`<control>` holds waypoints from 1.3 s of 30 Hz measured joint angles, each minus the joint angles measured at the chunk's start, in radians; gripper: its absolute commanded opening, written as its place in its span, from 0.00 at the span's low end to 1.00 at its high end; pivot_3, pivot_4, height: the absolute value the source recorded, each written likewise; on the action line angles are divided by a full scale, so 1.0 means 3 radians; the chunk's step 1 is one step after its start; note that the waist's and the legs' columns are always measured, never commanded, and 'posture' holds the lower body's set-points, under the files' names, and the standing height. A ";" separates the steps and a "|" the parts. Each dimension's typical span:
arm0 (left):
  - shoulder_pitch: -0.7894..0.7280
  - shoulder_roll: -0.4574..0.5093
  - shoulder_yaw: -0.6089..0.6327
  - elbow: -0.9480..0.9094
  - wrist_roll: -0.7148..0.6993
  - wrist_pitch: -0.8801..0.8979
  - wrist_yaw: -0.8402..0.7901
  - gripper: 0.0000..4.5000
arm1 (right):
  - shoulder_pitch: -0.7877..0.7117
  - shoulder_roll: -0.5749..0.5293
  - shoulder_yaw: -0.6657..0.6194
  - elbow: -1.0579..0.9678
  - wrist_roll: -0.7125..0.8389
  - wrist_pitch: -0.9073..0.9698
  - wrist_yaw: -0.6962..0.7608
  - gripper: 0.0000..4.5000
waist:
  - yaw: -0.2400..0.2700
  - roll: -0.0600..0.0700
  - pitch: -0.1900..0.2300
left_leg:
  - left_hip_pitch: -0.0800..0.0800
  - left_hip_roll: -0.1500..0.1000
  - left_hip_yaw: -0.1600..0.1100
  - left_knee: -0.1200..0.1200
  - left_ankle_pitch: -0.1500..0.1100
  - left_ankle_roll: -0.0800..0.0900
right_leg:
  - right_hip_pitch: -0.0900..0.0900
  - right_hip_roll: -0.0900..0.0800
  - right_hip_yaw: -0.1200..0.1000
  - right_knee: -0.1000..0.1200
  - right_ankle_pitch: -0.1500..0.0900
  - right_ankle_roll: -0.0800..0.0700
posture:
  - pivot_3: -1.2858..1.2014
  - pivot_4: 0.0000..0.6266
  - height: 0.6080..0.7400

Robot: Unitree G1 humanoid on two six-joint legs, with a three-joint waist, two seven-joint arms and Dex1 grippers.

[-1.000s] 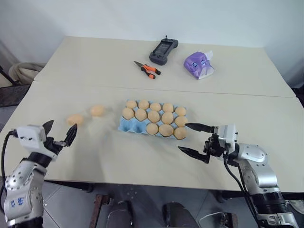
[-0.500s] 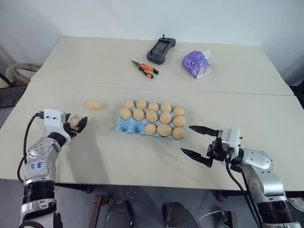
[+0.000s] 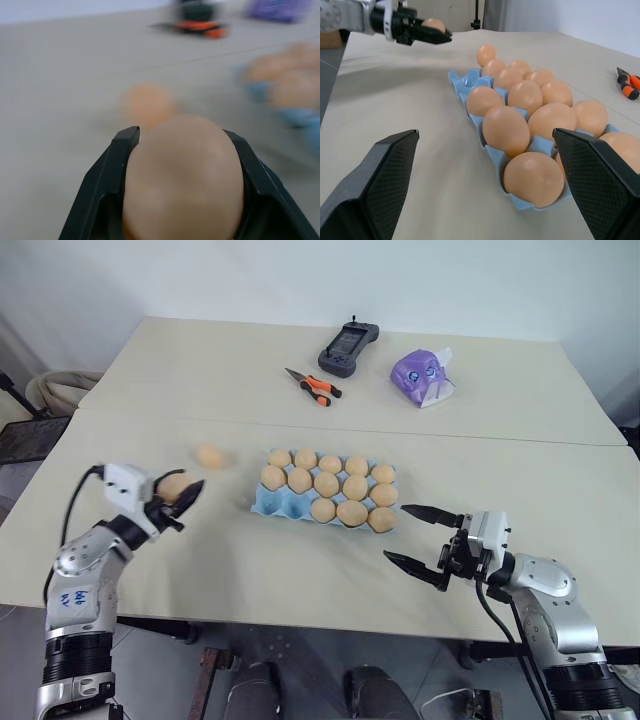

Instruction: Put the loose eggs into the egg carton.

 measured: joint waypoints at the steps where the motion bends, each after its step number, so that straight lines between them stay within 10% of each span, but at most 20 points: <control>1: -0.0021 -0.0030 -0.0119 -0.0035 -0.0005 0.0009 -0.0082 0.41 | 0.0016 -0.0011 -0.0050 0.0000 0.0000 -0.0003 -0.0008 1.00 | 0.0000 0.0000 0.0000 | 0.0000 0.0000 0.0001 0.0001 0.0000 0.0001 | 0.0000 0.0001 0.0001 0.0000 0.0000 0.0000 | 0.52 0.24 1.00; 16: -0.0790 -0.0535 -0.0942 0.0442 0.0199 -0.0062 -0.0464 0.41 | 0.0930 -0.0135 -0.0503 -0.0578 0.0072 0.0021 -0.0236 1.00 | -0.0002 0.0001 0.0000 | 0.0001 -0.0003 -0.0001 0.0004 0.0001 -0.0002 | -0.0001 0.0009 0.0005 0.0002 0.0000 0.0000 | 0.52 0.24 1.00; 24: -0.0785 -0.0492 -0.0983 0.0525 0.0227 -0.0142 -0.0634 0.96 | 0.0884 -0.0054 -0.0444 -0.0655 0.0071 0.0021 -0.0365 1.00 | -0.0013 0.0001 0.0000 | 0.0001 -0.0002 -0.0003 0.0006 0.0003 0.0002 | 0.0002 0.0005 0.0004 0.0004 0.0001 0.0003 | 0.52 0.24 1.00; 39: 0.0560 -0.0069 0.0551 -0.0039 -0.0024 -0.0384 -0.0040 0.98 | -0.0021 0.0019 -0.0027 -0.0400 0.0151 0.0079 -0.0107 1.00 | -0.0023 0.0000 0.0001 | -0.0001 0.0010 -0.0006 0.0000 -0.0002 0.0004 | 0.0002 -0.0011 0.0000 -0.0007 -0.0001 0.0000 | 0.52 0.24 1.00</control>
